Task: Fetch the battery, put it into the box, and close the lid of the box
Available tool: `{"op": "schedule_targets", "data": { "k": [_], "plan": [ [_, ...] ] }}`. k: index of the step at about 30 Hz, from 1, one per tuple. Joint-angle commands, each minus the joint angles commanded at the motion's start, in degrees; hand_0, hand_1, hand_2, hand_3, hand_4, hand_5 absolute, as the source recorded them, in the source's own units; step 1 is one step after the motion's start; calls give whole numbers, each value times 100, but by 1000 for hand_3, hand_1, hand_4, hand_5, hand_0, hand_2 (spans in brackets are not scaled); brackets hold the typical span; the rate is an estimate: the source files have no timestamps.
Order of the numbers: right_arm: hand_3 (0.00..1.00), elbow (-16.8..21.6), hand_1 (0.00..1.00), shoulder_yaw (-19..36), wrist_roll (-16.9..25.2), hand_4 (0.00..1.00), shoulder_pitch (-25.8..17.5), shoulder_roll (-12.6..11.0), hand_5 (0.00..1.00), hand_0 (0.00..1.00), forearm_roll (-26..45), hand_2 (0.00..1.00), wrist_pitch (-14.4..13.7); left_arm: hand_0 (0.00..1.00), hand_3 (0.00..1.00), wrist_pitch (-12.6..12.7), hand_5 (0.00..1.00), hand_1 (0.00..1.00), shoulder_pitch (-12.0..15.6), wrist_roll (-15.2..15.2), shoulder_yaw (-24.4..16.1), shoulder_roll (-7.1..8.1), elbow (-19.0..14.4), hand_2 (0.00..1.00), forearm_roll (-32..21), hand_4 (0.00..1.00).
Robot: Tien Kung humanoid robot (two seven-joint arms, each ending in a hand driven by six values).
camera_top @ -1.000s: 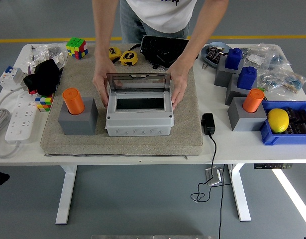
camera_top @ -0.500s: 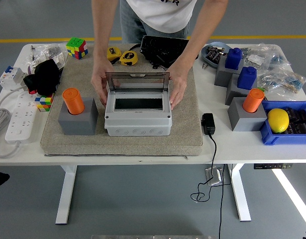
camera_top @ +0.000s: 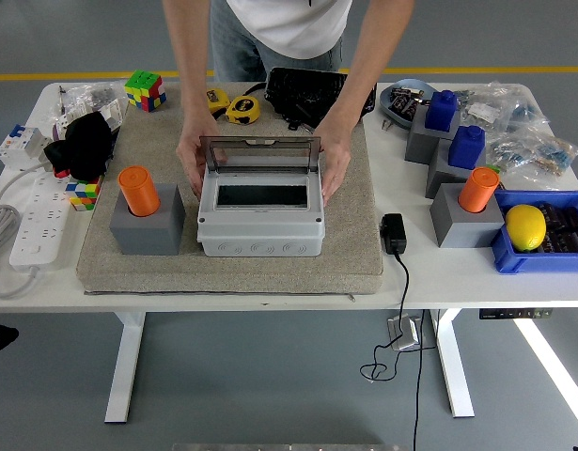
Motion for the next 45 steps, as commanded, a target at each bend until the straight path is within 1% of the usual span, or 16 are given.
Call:
{"op": "schedule_targets", "data": {
  "k": [19,24,25,36,37,40,43,44,45],
  "plan": [
    [778,0,798,24,6,998,-5,15,998,866,-13,747,5,823,780,-13,931,826,-1,0,-4,9,1,783,22,998],
    [778,0,798,22,8,998,-1,15,998,866,-13,747,6,823,784,-44,923,827,-9,-15,-2,7,4,786,32,998],
    [778,0,798,26,7,998,-1,14,998,866,-15,747,5,825,792,-58,893,829,-7,-12,0,9,2,789,44,998],
    [778,0,798,43,13,998,-3,10,998,866,-23,748,1,824,805,-103,883,830,0,9,-15,14,11,789,139,998],
    [778,0,798,57,11,998,-3,13,998,866,-35,747,0,838,844,-102,771,875,0,23,-21,15,5,839,203,998],
    [778,0,798,56,12,998,-8,18,998,866,-32,747,2,838,844,-100,771,875,3,93,-38,19,-20,839,491,998],
    [778,0,798,64,15,998,-12,23,998,866,-32,747,3,838,844,-126,771,875,6,126,-39,14,-27,839,649,998],
    [779,0,798,62,17,998,-14,24,998,867,-30,748,3,917,869,-132,705,941,8,128,-40,12,-27,898,672,998],
    [779,0,798,64,18,998,-16,25,998,867,-30,748,3,917,869,-142,705,941,10,128,-41,10,-25,898,688,998]
  ]
}}
